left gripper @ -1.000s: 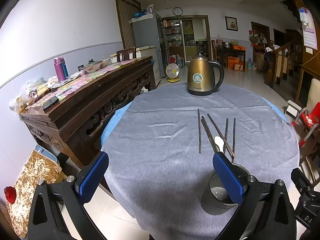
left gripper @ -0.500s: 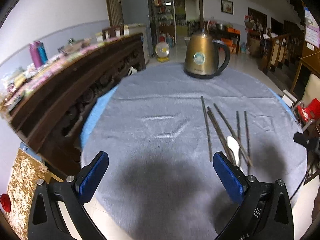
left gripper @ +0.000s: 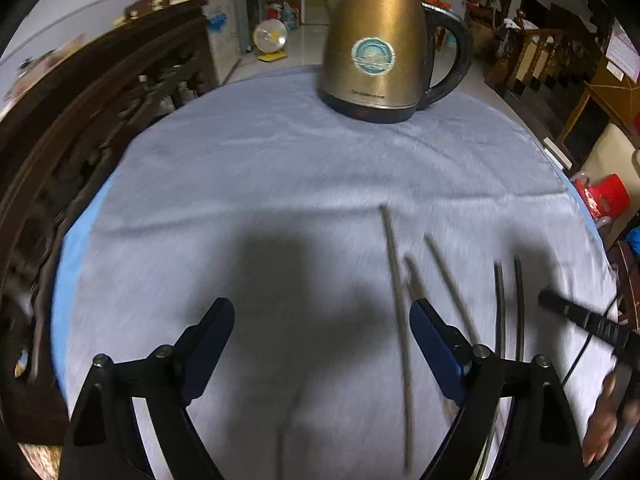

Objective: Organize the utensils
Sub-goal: 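Grasp a dark chopstick with the left gripper while the right gripper grasps another chopstick, then lift both held chopsticks and carry them over the metal cup, then lower the chopsticks into the metal cup and open both grippers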

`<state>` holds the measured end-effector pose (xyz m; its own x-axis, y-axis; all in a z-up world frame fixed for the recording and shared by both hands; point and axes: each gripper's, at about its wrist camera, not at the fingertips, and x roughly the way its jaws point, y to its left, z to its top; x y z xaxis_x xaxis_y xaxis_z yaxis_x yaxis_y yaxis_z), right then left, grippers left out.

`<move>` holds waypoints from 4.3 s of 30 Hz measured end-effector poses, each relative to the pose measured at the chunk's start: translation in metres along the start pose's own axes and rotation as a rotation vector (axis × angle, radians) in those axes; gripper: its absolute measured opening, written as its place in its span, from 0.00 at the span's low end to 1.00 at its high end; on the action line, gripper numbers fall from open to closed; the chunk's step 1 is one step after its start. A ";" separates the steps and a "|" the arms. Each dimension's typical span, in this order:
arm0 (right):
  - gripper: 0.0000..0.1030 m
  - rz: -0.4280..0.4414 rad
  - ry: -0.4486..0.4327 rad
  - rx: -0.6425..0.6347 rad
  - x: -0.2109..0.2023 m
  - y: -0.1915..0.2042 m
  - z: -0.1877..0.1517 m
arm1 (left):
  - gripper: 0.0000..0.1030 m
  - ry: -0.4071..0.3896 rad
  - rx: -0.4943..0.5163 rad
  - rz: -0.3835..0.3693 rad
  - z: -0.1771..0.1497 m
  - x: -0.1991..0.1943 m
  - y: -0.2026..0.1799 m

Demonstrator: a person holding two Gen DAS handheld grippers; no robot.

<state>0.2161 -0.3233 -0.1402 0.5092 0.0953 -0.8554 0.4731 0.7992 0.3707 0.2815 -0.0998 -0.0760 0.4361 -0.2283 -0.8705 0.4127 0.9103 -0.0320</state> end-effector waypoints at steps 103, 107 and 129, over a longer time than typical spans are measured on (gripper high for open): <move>0.06 0.434 -0.753 -0.197 -0.284 0.021 -0.150 | 0.05 -0.823 -0.101 -0.155 -0.190 -0.330 -0.035; 0.06 0.483 -0.803 -0.195 -0.298 0.032 -0.164 | 0.05 -0.831 -0.109 -0.174 -0.193 -0.334 -0.034; 0.11 0.348 -0.675 -0.329 -0.229 0.062 -0.194 | 0.08 -0.479 -0.069 -0.023 -0.199 -0.246 -0.048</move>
<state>-0.0104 -0.1807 0.0088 0.9596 0.0762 -0.2710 0.0276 0.9326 0.3599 -0.0053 -0.0187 0.0421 0.7530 -0.3673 -0.5460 0.3799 0.9201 -0.0950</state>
